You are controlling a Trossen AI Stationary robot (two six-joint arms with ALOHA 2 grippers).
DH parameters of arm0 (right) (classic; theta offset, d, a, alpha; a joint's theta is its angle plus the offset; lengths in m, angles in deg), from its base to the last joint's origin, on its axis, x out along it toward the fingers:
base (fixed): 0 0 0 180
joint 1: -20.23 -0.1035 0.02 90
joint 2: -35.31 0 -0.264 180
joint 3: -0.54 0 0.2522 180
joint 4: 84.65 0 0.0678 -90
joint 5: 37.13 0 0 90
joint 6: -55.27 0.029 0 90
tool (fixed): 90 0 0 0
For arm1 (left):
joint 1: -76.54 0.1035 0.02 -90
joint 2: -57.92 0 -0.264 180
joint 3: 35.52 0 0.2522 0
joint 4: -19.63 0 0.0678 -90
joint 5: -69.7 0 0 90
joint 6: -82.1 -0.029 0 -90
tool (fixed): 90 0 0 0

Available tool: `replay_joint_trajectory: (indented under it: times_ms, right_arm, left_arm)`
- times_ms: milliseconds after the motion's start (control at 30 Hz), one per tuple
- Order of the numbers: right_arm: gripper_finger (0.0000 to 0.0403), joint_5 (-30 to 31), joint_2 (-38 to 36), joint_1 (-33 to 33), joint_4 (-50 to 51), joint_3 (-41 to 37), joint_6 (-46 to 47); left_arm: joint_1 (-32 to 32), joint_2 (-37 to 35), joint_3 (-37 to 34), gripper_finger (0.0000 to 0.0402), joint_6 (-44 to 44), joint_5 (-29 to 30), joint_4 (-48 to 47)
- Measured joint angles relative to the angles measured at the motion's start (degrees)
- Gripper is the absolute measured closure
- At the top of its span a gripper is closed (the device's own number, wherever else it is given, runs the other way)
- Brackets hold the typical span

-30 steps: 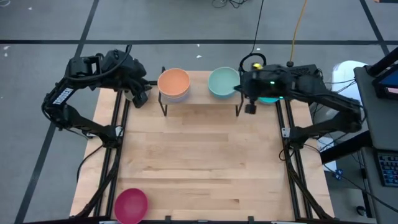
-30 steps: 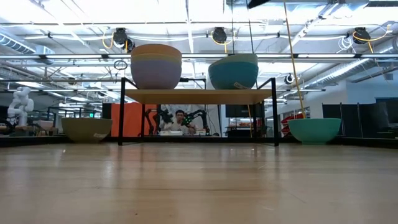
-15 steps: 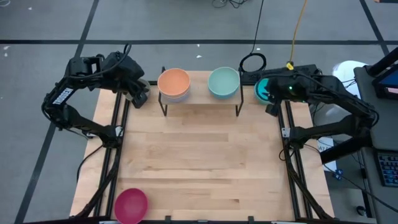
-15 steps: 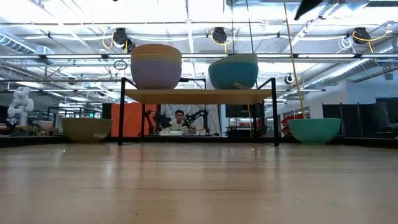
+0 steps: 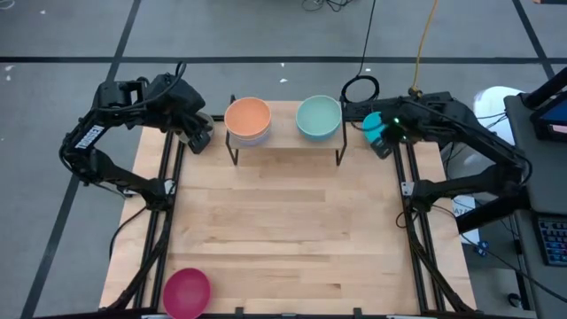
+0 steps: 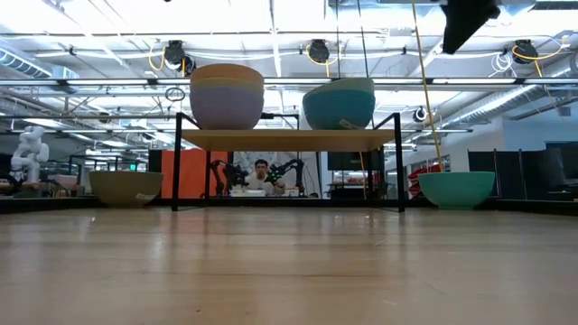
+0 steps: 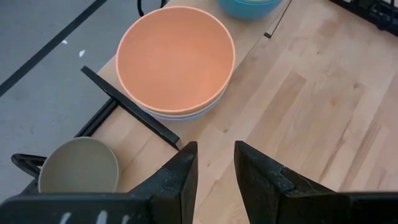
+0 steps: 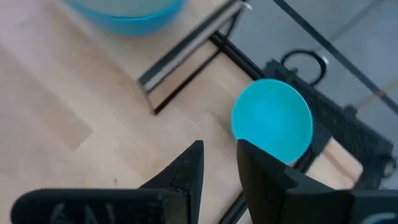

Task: Place and stack bowls onto a shelf
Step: Stack the sky blue bowl on top of the light green bowl on the shelf

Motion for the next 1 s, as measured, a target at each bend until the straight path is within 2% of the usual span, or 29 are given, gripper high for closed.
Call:
replay_joint_trajectory:
  times_ms: [200, 433, 533, 700, 867, 1000]
  right_arm:
    - [0.0314, -0.5, 3.0, 9.3, 0.2, 0.0, 0.4]
    - [0.0314, -9.5, 6.8, 19.7, -0.2, 0.0, -5.0]
    - [0.0314, -10.5, 8.7, 22.9, -0.2, 0.0, -9.2]
    - [0.0314, -15.7, 11.6, 27.0, -0.4, 0.0, -17.3]
    - [0.0314, -15.9, 13.1, 30.1, -1.2, 0.0, -19.7]
    - [0.0314, -20.9, 13.7, 33.4, -1.2, 0.0, -21.6]
  left_arm:
    - [0.0, 0.0, 0.0, 0.0291, 0.0, 0.0, 0.0]
    - [0.0, 0.0, 0.0, 0.0291, 0.0, 0.0, 0.0]
    - [0.0, 0.0, 0.0, 0.0291, 0.0, 0.0, 0.0]
    - [0.0, 0.0, 0.0, 0.0291, 0.0, 0.0, 0.0]
    - [0.0, 0.0, 0.0, 0.0291, 0.0, 0.0, 0.0]
    - [0.0, 0.0, 0.0, 0.0291, 0.1, 0.0, 0.0]
